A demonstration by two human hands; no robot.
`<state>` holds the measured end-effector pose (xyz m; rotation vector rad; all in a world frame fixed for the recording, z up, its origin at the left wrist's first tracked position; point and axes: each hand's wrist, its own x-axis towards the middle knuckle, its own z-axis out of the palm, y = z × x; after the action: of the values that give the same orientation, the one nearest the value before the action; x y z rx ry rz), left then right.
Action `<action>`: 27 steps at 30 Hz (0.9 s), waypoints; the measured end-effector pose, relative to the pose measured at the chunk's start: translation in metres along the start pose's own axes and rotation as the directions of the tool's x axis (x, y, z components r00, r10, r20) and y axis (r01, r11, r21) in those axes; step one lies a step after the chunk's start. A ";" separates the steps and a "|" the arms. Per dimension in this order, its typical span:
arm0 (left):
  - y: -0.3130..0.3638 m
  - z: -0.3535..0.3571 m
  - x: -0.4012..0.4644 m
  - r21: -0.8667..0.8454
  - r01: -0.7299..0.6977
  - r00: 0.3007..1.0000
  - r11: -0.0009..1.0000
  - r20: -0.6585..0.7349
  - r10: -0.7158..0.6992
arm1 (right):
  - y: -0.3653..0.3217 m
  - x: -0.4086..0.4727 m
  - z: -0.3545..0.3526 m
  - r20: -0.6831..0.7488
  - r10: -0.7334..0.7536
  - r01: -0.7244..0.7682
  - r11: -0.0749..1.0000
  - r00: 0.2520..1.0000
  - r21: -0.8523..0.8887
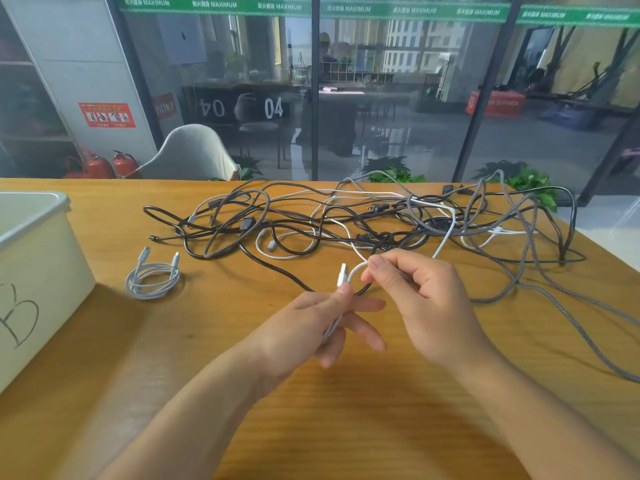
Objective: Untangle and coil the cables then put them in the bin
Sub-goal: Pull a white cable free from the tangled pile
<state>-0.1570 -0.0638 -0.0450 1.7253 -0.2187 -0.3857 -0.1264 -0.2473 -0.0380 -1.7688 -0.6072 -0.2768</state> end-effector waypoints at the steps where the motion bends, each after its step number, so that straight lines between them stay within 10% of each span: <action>1: 0.000 0.000 0.001 -0.022 -0.013 1.000 1.000 -0.026 0.013 | -0.001 -0.001 0.001 0.033 -0.012 0.013 1.000 0.999 -0.013; 19: 0.008 -0.008 -0.004 -0.460 -0.213 0.977 0.862 -0.123 0.176 | 0.013 -0.018 0.030 0.691 0.196 -0.096 0.979 0.696 -0.181; 27: 0.013 -0.012 -0.010 -0.391 -0.171 0.983 0.905 -0.006 0.183 | 0.036 0.005 0.009 0.625 0.175 0.092 0.925 0.761 -0.370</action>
<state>-0.1613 -0.0519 -0.0295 1.2948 -0.2976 -0.2982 -0.1042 -0.2442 -0.0679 -2.2683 -1.0627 0.3067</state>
